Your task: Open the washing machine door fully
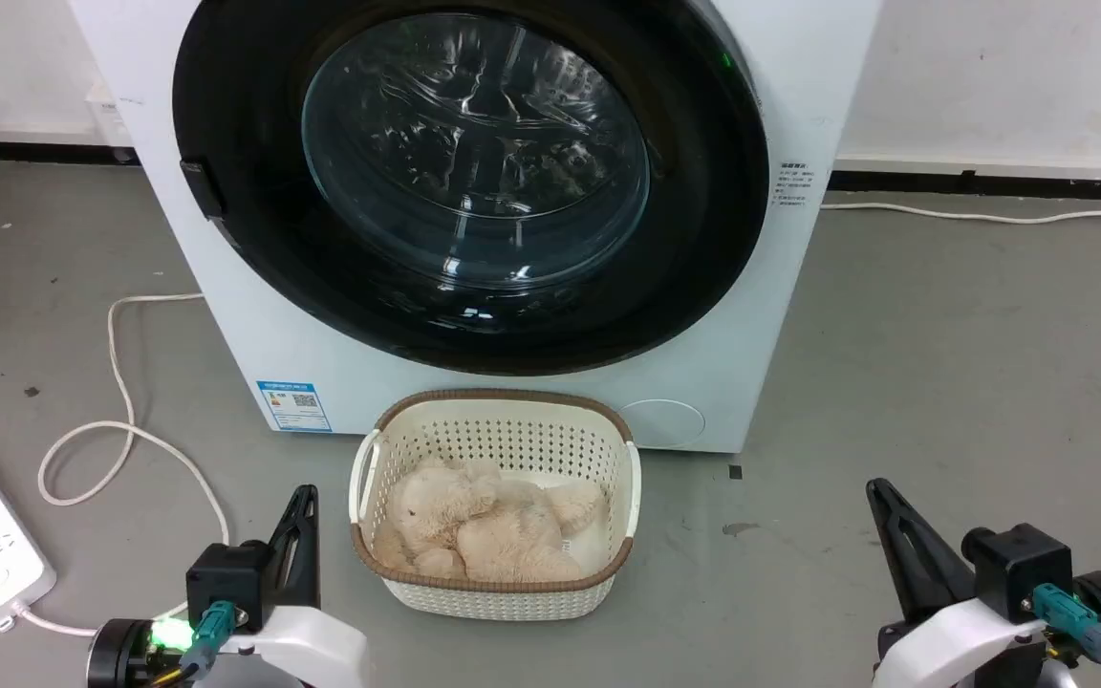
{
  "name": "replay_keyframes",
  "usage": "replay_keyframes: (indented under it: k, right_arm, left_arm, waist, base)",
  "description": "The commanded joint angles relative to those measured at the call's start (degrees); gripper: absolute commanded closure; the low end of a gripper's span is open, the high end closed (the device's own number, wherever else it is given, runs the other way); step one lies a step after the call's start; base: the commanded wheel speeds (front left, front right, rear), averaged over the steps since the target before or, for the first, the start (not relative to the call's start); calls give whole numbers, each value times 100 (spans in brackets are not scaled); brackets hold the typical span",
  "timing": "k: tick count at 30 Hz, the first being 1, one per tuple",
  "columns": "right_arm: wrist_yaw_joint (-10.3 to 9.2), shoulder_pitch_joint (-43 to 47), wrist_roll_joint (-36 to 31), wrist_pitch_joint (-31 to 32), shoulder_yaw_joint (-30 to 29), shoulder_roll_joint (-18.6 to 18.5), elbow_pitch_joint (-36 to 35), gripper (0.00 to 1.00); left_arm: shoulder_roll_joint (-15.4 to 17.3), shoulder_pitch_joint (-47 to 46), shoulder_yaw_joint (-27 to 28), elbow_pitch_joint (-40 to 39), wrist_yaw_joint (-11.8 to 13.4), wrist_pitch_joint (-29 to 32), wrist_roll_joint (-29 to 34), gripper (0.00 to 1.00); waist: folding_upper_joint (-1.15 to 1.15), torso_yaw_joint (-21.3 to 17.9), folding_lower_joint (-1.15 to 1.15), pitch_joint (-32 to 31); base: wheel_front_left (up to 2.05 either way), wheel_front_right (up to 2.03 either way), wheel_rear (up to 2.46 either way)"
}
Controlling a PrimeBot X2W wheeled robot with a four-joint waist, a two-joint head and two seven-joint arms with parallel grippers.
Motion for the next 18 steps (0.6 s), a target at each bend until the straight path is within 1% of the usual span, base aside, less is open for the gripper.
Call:
replay_keyframes:
  k: [1, 18]
  right_arm:
    - [-5, -67, -43, 2, -1, 19, 1, 100]
    - [-5, -67, -43, 2, -1, 19, 1, 100]
  left_arm:
    - [-3, -87, 13, -24, 16, 2, 16, 100]
    - [-3, -87, 13, -24, 16, 2, 16, 100]
  waist:
    - [0, 0, 0, 0]
    - [0, 0, 0, 0]
  base:
    - [0, 0, 0]
    - [0, 0, 0]
